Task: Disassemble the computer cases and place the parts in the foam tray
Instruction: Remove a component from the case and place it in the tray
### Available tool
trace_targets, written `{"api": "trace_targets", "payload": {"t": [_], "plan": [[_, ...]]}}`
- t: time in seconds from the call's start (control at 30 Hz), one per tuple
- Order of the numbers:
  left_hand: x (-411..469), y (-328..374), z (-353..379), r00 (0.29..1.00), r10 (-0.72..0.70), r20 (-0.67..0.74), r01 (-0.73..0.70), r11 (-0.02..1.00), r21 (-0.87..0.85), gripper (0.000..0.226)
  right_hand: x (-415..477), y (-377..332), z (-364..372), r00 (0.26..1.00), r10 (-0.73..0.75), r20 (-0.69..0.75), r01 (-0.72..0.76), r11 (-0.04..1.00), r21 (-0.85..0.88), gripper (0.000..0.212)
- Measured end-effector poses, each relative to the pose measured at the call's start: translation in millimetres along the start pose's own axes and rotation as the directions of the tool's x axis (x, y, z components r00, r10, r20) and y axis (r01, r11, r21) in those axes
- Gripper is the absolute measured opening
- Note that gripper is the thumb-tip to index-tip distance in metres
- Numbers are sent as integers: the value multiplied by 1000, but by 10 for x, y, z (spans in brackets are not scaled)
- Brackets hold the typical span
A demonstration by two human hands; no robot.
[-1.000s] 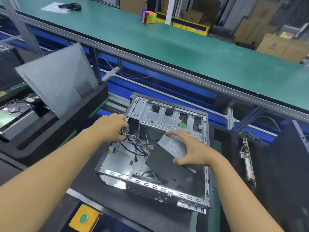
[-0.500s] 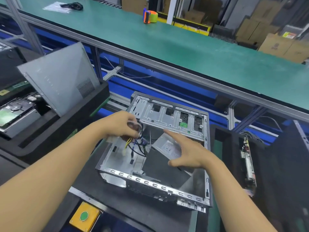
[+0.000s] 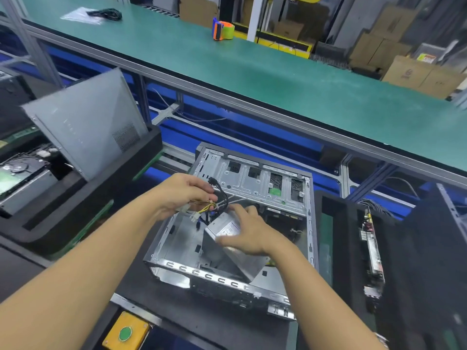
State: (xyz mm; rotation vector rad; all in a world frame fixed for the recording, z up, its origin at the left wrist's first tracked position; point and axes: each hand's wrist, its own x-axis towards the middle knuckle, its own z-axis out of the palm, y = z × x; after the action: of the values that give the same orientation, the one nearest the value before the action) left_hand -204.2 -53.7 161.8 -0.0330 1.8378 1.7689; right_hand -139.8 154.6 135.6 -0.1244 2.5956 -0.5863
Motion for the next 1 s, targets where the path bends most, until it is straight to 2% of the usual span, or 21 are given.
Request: {"api": "trace_targets", "payload": {"t": [0.07, 0.1, 0.17, 0.2, 0.3, 0.33, 0.4, 0.47, 0.53, 0.6, 0.67, 0.73, 0.8, 0.9, 1.0], "plan": [[1, 3, 18, 1000, -7, 11, 7, 1000, -21, 19, 115, -95, -66, 999, -14, -32, 12, 999, -49, 85], [-2, 14, 22, 1000, -9, 26, 10, 1000, -25, 18, 171, -150, -76, 998, -15, -58, 15, 1000, -16, 74], [-14, 43, 27, 997, -17, 75, 22, 998, -65, 16, 242, -255, -36, 990, 11, -142, 20, 977, 214, 36], [-17, 48, 22, 995, -18, 100, 29, 994, -108, 19, 259, -286, 8, 979, 48, -196, 18, 947, 320, 23], [25, -22, -30, 996, -3, 88, 18, 986, -166, 29, 288, -226, 90, 944, 80, -319, 61, 910, 410, 10], [52, -78, -55, 999, 21, 46, -16, 995, -95, 28, 277, -171, 88, 941, 64, -333, 94, 893, 440, 10], [108, -199, -93, 996, 90, -3, -86, 963, 256, 33, 223, -9, 32, 936, 64, -347, 150, 817, 556, 9], [163, -298, -58, 990, 122, 72, -141, 788, 599, 43, 141, 179, -46, 924, 87, -374, 190, 743, 642, 9], [231, -386, 53, 978, 144, 149, -207, 648, 733, 48, 51, 337, -123, 912, 129, -391, 228, 632, 741, 7], [313, -454, 198, 962, 224, 157, -267, 643, 718, 34, -21, 454, -218, 904, 197, -380, 251, 476, 843, 9], [376, -481, 321, 942, 316, 114, -309, 681, 664, 22, -97, 520, -316, 895, 208, -394, 300, 371, 879, 13], [411, -481, 426, 935, 327, 136, -340, 724, 600, 23, -167, 555, -376, 895, 185, -407, 362, 236, 902, 27], [425, -484, 503, 931, 295, 214, -364, 753, 548, 21, -232, 535, -392, 901, 166, -401, 382, 137, 914, 35], [414, -477, 536, 931, 274, 243, -359, 812, 461, 21, -291, 511, -383, 906, 137, -400, 395, 68, 916, 42], [389, -463, 501, 950, 280, 138, -311, 891, 332, 21, -317, 523, -412, 913, 97, -397, 390, 80, 917, 43]]}}
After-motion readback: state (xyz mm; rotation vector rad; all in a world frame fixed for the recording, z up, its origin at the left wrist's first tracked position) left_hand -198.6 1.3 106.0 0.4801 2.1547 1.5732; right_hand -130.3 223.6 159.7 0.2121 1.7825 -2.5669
